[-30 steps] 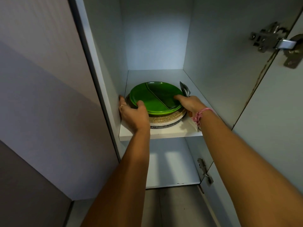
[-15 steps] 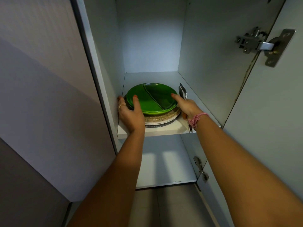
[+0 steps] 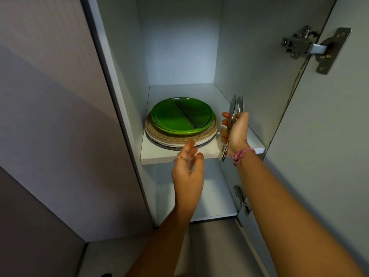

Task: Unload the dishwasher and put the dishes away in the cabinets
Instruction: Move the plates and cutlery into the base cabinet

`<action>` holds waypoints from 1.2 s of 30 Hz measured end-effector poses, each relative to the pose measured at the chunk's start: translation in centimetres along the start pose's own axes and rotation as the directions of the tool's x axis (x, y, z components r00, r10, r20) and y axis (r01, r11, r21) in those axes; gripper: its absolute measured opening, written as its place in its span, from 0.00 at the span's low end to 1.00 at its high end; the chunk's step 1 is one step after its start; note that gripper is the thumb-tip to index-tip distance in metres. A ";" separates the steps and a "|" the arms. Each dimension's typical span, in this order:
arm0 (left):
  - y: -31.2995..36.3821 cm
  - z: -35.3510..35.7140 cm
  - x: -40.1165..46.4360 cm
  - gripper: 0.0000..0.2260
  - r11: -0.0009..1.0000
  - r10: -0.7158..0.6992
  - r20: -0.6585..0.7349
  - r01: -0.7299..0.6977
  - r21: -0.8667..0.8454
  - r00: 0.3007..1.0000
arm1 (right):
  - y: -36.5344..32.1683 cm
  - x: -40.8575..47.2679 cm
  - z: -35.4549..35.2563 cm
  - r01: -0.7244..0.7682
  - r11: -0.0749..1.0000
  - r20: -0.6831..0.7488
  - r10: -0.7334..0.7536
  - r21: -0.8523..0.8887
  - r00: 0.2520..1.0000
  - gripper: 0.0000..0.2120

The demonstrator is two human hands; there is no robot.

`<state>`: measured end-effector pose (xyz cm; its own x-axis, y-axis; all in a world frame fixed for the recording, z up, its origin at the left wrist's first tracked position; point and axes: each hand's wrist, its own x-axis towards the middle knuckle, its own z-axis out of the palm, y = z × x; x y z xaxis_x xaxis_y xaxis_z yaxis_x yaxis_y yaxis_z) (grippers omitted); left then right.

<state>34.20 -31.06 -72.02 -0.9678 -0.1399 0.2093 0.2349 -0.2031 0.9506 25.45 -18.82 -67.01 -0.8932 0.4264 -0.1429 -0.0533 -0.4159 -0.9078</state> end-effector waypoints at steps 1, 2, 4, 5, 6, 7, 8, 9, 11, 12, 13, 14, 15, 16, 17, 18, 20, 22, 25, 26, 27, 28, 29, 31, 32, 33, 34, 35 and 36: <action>-0.2 0.0 -0.2 0.17 0.999 -0.037 0.032 0.037 -0.007 0.999 | 0.1 -0.2 -0.1 -0.004 0.999 0.024 0.004 0.032 1.000 0.22; -0.3 0.0 -0.4 0.16 0.998 -0.066 0.062 0.066 0.001 0.996 | 0.2 -0.5 -0.2 -0.011 0.998 0.047 0.008 0.054 0.999 0.21; -0.7 0.2 -0.8 0.15 0.994 -0.102 0.127 0.097 0.044 0.987 | 0.3 -1.5 -0.1 -0.019 0.998 0.096 0.012 0.068 0.995 0.20; -0.9 0.3 -0.9 0.15 0.992 -0.116 0.164 0.104 0.076 0.980 | 0.6 -2.1 0.1 -0.024 0.998 0.120 0.016 0.066 0.993 0.19; -1.0 0.4 -1.1 0.14 0.989 -0.124 0.210 0.103 0.107 0.970 | 0.8 -2.6 0.3 -0.031 0.997 0.142 0.021 0.066 0.990 0.19; -1.0 0.4 -1.2 0.13 0.986 -0.128 0.254 0.096 0.138 0.959 | 1.1 -3.2 0.5 -0.040 0.997 0.159 0.028 0.067 0.987 0.19; -0.9 0.5 -1.2 0.12 0.983 -0.132 0.287 0.088 0.163 0.949 | 1.4 -3.7 0.6 -0.046 0.997 0.168 0.035 0.061 0.985 0.19; -0.9 0.4 -1.3 0.12 0.979 -0.142 0.309 0.088 0.182 0.940 | 1.6 -4.2 0.5 -0.045 0.998 0.167 0.038 0.042 0.985 0.19; -0.8 0.3 -1.6 0.13 0.976 -0.184 0.350 0.127 0.178 0.919 | 1.6 -4.9 0.3 -0.026 0.999 0.148 0.031 -0.040 0.989 0.17; -0.6 0.4 -1.7 0.14 0.973 -0.217 0.366 0.169 0.158 0.905 | 1.6 -5.3 0.2 -0.011 0.995 0.141 0.024 -0.096 0.990 0.16; -0.5 0.5 -1.7 0.15 0.967 -0.250 0.373 0.213 0.136 0.894 | 1.6 -5.6 0.1 0.002 0.987 0.140 0.020 -0.159 0.990 0.15; -0.3 0.5 -1.7 0.14 0.961 -0.277 0.369 0.249 0.121 0.887 | 1.6 -5.9 0.0 0.020 0.974 0.141 0.013 -0.226 0.990 0.15; -0.1 0.6 -1.6 0.12 0.954 -0.298 0.356 0.271 0.125 0.885 | 1.7 -6.1 0.0 0.041 0.956 0.147 0.002 -0.291 0.989 0.14; 0.0 0.7 -1.6 0.11 0.947 -0.319 0.343 0.289 0.138 0.883 | 1.9 -6.4 0.0 0.064 0.936 0.158 -0.009 -0.347 0.987 0.13; 0.1 0.7 -1.5 0.10 0.940 -0.339 0.331 0.306 0.148 0.880 | 2.1 -6.7 0.0 0.083 0.917 0.174 -0.015 -0.390 0.985 0.13; 0.1 0.7 -1.6 0.09 0.933 -0.359 0.324 0.328 0.147 0.875 | 2.3 -7.0 0.1 0.100 0.904 0.196 -0.018 -0.415 0.980 0.12; 0.1 0.8 -1.6 0.08 0.924 -0.383 0.315 0.360 0.130 0.868 | 2.5 -7.5 0.1 0.135 0.895 0.240 -0.033 -0.425 0.970 0.12; 0.2 1.0 -1.6 0.07 0.919 -0.394 0.303 0.380 0.105 0.868 | 2.5 -7.9 -0.1 0.173 0.892 0.265 -0.063 -0.417 0.962 0.12; 0.1 1.1 -1.6 0.07 0.910 -0.405 0.273 0.414 0.030 0.872 | 2.2 -8.1 -0.7 0.195 0.874 0.250 -0.087 -0.445 0.964 0.11; 0.1 1.1 -1.5 0.08 0.907 -0.408 0.259 0.422 0.000 0.876 | 1.9 -8.1 -0.9 0.192 0.870 0.240 -0.087 -0.455 0.967 0.12; 0.1 1.1 -1.4 0.08 0.903 -0.411 0.239 0.428 -0.022 0.880 | 1.7 -8.1 -1.0 0.179 0.876 0.231 -0.080 -0.448 0.970 0.13; 0.1 1.1 -1.3 0.08 0.900 -0.418 0.217 0.435 -0.037 0.882 | 1.5 -8.1 -1.1 0.157 0.889 0.226 -0.063 -0.429 0.972 0.13; 0.1 1.1 -1.3 0.09 0.897 -0.422 0.200 0.440 -0.050 0.884 | 1.3 -8.0 -1.2 0.133 0.902 0.220 -0.043 -0.410 0.974 0.12; 0.2 1.2 -1.3 0.09 0.892 -0.422 0.184 0.443 -0.095 0.888 | 1.0 -8.1 -1.2 0.085 0.926 0.217 -0.003 -0.369 0.976 0.12; 0.2 1.2 -1.3 0.09 0.891 -0.414 0.182 0.438 -0.120 0.892 | 0.7 -8.1 -1.0 0.065 0.945 0.211 0.004 -0.321 0.977 0.11; 0.2 1.2 -1.3 0.09 0.893 -0.404 0.177 0.429 -0.136 0.897 | 0.2 -8.1 -0.9 0.062 0.964 0.196 -0.010 -0.260 0.980 0.11; 0.2 1.1 -1.2 0.09 0.899 -0.393 0.168 0.416 -0.138 0.904 | -0.5 -7.8 -1.0 0.080 0.972 0.162 -0.044 -0.219 0.986 0.10; 0.1 0.9 -1.0 0.10 0.908 -0.381 0.154 0.400 -0.125 0.912 | -1.2 -7.5 -1.1 0.124 0.967 0.114 -0.100 -0.223 0.988 0.10; 0.1 0.7 -0.7 0.11 0.919 -0.366 0.141 0.382 -0.102 0.920 | -2.1 -6.8 -1.3 0.173 0.944 0.054 -0.165 -0.282 0.985 0.11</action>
<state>34.83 -30.28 -71.93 -0.9889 0.0822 -0.1234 -0.1442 -0.3390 0.9297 32.21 -19.76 -64.67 -0.8948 0.4455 0.0302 -0.0795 -0.0922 -0.9926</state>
